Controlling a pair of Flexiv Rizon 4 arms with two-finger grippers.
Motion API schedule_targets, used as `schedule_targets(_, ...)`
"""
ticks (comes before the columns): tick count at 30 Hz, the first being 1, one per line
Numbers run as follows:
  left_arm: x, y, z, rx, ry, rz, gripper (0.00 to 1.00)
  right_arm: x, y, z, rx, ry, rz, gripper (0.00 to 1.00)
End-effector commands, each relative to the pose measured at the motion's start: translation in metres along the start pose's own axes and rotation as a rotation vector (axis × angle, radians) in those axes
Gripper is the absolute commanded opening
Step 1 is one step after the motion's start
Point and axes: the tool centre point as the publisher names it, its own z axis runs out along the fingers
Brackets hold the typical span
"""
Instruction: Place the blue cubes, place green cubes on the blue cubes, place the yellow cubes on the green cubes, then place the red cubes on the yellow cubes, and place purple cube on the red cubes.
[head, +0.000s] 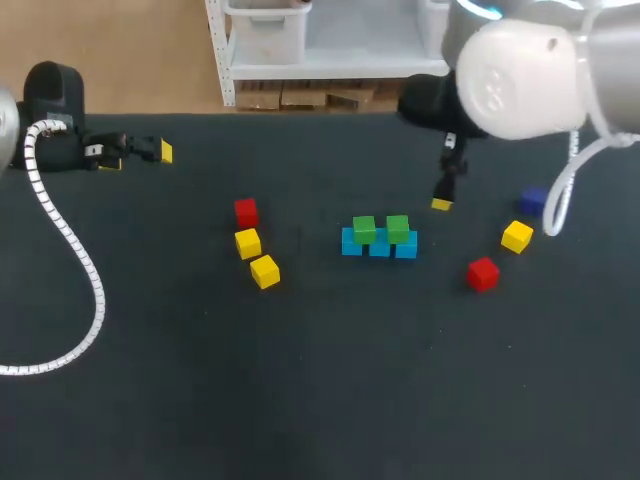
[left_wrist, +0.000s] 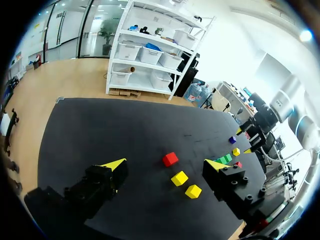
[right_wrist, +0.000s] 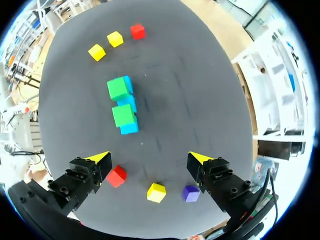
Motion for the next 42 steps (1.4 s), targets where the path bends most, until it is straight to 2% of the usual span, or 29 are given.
schedule_targets(1,0.001,0.002,0.0,0.01,-0.006,0.002,1.0,0.022,0.004,-0.002,0.04,-0.026,0.031,1.0)
schedule_targets(12,0.001,0.002,0.0,0.01,-0.006,0.002,1.0,0.074,0.0,0.007,0.014,-0.011,0.169,1.0)
schedule_targets(30,0.001,0.002,0.0,0.01,-0.006,0.002,1.0,0.094,0.002,0.018,-0.002,-0.03,0.233,1.0)
schedule_targets(42,0.001,0.002,0.0,0.01,-0.006,0.002,1.0,0.092,-0.001,0.016,-0.018,-0.086,0.279,1.0)
